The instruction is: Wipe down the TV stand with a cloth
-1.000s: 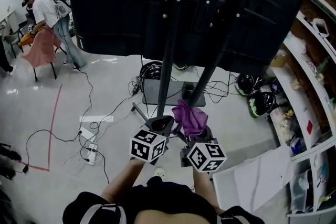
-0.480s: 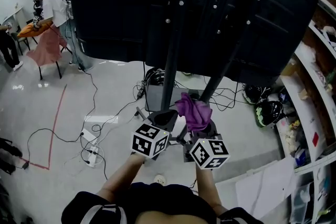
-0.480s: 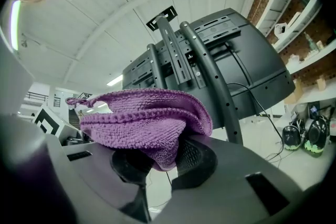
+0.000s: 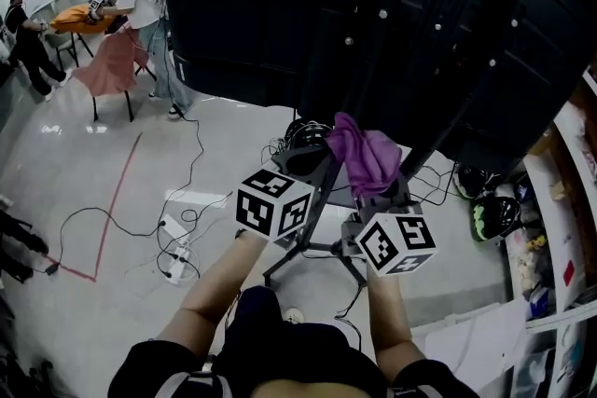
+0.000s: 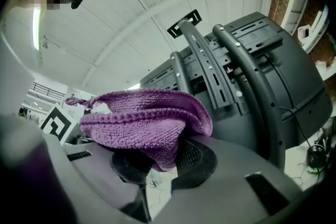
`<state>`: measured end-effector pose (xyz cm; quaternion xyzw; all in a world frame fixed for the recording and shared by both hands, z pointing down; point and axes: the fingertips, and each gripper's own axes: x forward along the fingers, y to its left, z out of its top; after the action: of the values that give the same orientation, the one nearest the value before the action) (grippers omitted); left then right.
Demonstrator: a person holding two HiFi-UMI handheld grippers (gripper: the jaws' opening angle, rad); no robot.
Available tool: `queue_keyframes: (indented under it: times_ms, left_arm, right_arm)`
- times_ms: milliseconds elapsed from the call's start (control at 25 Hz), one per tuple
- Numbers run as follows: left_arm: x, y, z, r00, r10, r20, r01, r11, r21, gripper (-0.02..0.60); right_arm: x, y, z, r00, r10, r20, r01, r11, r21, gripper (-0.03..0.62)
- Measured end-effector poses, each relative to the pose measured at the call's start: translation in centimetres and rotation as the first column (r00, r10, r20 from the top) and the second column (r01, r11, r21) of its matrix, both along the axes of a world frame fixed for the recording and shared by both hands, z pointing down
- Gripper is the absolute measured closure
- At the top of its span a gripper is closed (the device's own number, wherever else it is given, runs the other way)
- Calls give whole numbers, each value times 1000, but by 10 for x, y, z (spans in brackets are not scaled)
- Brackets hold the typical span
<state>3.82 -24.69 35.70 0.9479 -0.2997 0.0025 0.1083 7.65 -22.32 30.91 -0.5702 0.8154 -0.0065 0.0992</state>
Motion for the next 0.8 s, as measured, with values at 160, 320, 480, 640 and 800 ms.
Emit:
queue_keyframes:
  times_ms: [160,320,480,640,800]
  left_arm:
    - [-20,-18,-40,999,4,-32,-3,999,44,575]
    - [-34,-36,-70,1000,19,-24,-16,995,99,575]
    - [-51,-55,-103,1000,24,-19,-20,987,160,575]
    - [-69,-77,-137,999,14,-29,-8,978,209,575]
    - [-79,-91,-170,999,-4,-37,14,960,278,575]
  right_arm:
    - [-22,-17,-45,1000,-4,-15,5,997,80,530]
    - [-36,-36,-82,1000,1,-12,0,992,127,530]
    - [-56,-53,-115,1000,-7,-16,10,985,170,530]
    - [-74,-71,-144,1000,-10,-17,13,979,204,530]
    - [-92,-85,-180,998,4,-55,11,963,269,530]
